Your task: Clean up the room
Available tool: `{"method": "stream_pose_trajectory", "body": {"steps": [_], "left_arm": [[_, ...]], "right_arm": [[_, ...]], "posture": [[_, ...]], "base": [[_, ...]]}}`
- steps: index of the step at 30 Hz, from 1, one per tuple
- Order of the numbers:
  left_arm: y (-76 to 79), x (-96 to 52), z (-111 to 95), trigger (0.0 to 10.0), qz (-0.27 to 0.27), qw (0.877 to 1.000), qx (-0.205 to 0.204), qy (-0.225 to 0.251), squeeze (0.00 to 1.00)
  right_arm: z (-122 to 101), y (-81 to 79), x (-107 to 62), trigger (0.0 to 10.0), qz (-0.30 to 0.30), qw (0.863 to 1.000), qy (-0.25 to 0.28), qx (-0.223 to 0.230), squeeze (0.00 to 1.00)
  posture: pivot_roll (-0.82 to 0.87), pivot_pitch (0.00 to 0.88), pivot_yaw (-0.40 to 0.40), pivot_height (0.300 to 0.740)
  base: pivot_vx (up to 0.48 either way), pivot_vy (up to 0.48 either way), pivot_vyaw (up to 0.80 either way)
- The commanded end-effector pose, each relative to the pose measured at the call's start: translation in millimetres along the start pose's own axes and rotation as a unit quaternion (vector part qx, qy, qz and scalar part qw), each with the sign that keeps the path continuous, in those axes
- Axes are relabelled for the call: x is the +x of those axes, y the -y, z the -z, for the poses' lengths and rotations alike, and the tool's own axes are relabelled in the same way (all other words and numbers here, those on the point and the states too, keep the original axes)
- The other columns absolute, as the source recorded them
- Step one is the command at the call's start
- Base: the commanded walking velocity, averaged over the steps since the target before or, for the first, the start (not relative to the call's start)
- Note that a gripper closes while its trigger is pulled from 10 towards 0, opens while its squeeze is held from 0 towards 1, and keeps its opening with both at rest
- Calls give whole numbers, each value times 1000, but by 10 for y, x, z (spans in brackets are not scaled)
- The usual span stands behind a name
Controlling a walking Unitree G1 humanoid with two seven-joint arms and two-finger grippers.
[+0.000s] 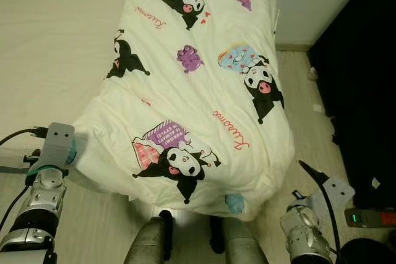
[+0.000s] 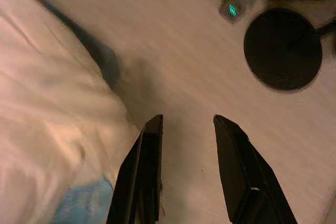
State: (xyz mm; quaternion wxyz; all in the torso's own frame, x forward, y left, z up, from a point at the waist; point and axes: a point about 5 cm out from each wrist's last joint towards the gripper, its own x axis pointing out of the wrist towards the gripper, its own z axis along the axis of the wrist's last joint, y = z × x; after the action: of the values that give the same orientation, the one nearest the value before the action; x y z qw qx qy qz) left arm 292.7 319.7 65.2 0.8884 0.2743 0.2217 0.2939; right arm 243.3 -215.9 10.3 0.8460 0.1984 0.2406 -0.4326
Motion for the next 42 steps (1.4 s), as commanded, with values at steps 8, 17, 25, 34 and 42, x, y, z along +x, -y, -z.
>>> {"method": "stream_pose_trajectory", "body": {"steps": [8,17,25,34,42], "left_arm": [[-321,27,173,10000,-119,992,25,-41,549],[-580,-6,535,10000,-164,978,9,-129,0],[-336,-182,1023,10000,-5,971,-5,-239,0],[-317,-234,1113,10000,1,971,49,-234,0],[-26,-153,538,10000,53,991,-85,-91,0]], "right_arm": [[-230,-306,-140,10000,-98,992,80,-30,0],[-263,-390,-196,10000,-121,986,102,-45,0],[-351,-452,-199,10000,-134,983,118,-48,0],[-376,-452,-179,10000,-134,982,123,-48,0],[-420,-668,-313,10000,-216,964,150,-45,0]], "posture": [[-53,280,15,740],[-42,280,23,740],[-34,271,31,740],[-29,252,33,740],[-28,213,31,740]], "base": [[0,0,0],[0,0,0],[0,0,0],[0,0,0],[0,0,0]]}}
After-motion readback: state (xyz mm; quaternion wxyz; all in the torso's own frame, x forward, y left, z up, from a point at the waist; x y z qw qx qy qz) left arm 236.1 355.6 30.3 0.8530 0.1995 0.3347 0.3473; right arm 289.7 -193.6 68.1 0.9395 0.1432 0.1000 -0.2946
